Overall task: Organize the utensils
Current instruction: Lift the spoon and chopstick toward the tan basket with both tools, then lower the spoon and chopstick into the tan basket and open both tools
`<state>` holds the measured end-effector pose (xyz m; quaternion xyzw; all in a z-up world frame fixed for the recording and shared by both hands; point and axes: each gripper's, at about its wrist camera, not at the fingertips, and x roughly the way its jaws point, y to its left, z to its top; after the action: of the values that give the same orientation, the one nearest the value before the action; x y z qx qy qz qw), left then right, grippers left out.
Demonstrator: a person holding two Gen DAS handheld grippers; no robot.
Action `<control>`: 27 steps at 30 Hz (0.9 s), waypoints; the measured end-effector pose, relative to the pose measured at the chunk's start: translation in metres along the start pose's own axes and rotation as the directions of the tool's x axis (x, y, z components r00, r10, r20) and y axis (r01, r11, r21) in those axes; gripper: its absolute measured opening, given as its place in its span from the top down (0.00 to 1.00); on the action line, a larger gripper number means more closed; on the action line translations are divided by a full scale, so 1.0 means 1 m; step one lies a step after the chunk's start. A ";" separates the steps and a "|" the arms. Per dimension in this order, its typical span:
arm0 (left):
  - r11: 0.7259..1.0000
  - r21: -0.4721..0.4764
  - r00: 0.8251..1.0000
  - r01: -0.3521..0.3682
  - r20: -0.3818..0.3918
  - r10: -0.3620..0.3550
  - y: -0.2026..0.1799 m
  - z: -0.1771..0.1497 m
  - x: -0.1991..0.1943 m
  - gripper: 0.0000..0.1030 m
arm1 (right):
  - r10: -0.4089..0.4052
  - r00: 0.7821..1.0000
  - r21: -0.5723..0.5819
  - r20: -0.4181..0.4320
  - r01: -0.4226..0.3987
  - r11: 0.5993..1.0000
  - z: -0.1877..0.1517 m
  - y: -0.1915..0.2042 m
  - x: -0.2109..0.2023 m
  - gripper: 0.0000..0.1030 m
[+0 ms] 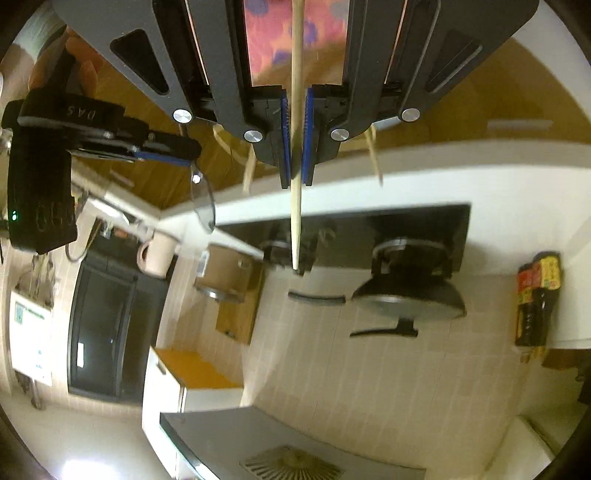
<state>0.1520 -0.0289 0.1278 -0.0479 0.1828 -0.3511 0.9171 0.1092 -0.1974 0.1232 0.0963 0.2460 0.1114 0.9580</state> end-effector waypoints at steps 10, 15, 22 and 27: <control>0.995 0.039 0.985 -0.094 0.152 0.087 0.009 0.031 0.062 0.96 | -0.044 0.992 0.109 0.122 0.031 0.994 0.044 -0.021 0.061 0.91; 0.987 0.059 0.973 -0.151 0.185 0.138 0.010 0.016 0.080 0.96 | -0.154 0.968 0.073 0.195 0.143 0.987 0.034 -0.018 0.083 0.91; 0.989 0.024 0.969 -0.148 0.204 0.140 0.021 -0.003 0.080 0.90 | -0.203 0.951 0.079 0.234 0.189 0.979 0.011 -0.025 0.083 0.86; 0.990 0.021 0.974 -0.138 0.186 0.132 0.024 -0.014 0.063 0.75 | -0.164 0.964 0.088 0.211 0.148 0.985 0.000 -0.028 0.068 0.50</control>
<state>0.2053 -0.0518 0.0910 -0.0524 0.0939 -0.2852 0.9524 0.1717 -0.2063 0.0859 0.1224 0.1502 0.0156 0.9809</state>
